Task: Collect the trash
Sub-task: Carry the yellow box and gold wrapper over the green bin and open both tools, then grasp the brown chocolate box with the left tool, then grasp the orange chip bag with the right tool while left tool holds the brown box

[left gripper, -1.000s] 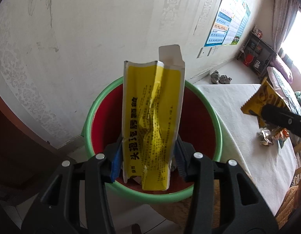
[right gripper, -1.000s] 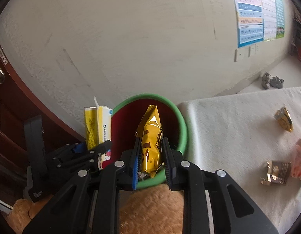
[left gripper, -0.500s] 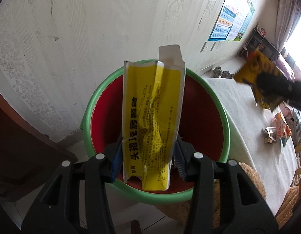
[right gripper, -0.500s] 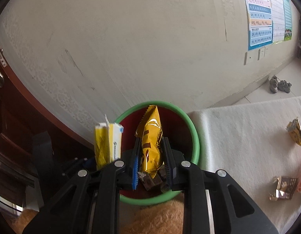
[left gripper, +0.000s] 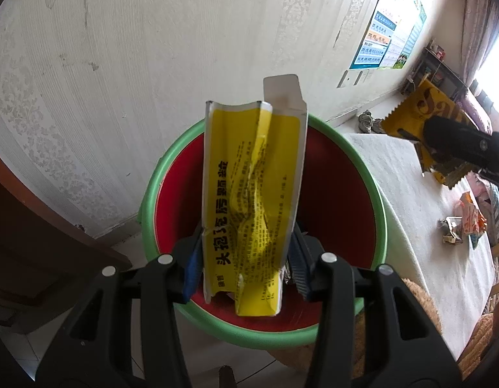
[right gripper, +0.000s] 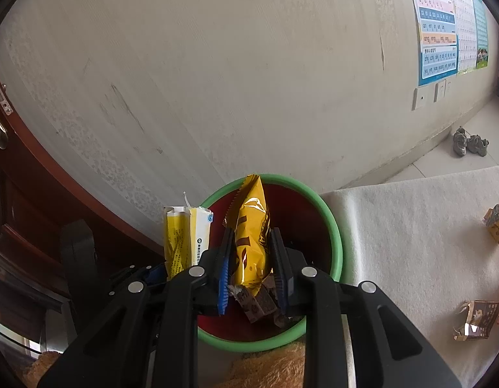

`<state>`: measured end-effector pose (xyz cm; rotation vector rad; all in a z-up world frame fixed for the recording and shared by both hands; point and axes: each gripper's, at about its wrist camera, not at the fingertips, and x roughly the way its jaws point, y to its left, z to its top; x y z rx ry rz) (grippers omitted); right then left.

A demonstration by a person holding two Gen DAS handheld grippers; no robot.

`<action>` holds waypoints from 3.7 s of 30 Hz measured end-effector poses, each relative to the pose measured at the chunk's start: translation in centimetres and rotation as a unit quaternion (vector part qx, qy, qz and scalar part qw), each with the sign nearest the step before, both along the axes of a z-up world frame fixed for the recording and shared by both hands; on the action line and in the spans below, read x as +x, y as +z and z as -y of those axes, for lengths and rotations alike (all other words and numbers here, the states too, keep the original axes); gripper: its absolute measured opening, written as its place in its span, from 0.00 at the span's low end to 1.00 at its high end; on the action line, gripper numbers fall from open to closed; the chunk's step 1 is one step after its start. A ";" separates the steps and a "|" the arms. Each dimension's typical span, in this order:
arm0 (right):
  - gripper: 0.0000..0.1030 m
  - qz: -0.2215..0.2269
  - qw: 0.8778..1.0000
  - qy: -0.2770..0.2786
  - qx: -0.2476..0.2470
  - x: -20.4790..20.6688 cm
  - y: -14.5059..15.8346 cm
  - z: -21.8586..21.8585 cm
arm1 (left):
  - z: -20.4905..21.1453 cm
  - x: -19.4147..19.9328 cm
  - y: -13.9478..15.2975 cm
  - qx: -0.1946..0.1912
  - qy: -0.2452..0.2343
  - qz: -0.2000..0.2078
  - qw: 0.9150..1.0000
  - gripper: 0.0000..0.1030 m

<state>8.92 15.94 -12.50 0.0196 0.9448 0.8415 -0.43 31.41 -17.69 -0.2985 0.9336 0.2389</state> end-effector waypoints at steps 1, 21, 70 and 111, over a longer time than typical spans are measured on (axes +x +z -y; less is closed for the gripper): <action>0.25 0.001 1.000 -0.002 0.001 0.0 0.1 0.0 | 0.0 0.0 0.0 0.001 0.000 0.000 1.000 0.44; 0.52 0.001 0.996 -0.092 -0.005 -0.4 -0.8 10.0 | 3.2 0.0 1.8 0.014 -0.013 0.011 1.000 0.67; 0.50 -0.096 0.918 -0.384 -0.006 -7.9 -9.6 42.5 | 37.1 11.5 -4.5 0.237 -0.476 -0.080 0.843 0.72; 0.76 -0.059 0.927 -0.369 -0.011 -7.4 -8.4 41.4 | 31.6 3.6 3.9 0.045 -0.329 0.000 0.943 0.44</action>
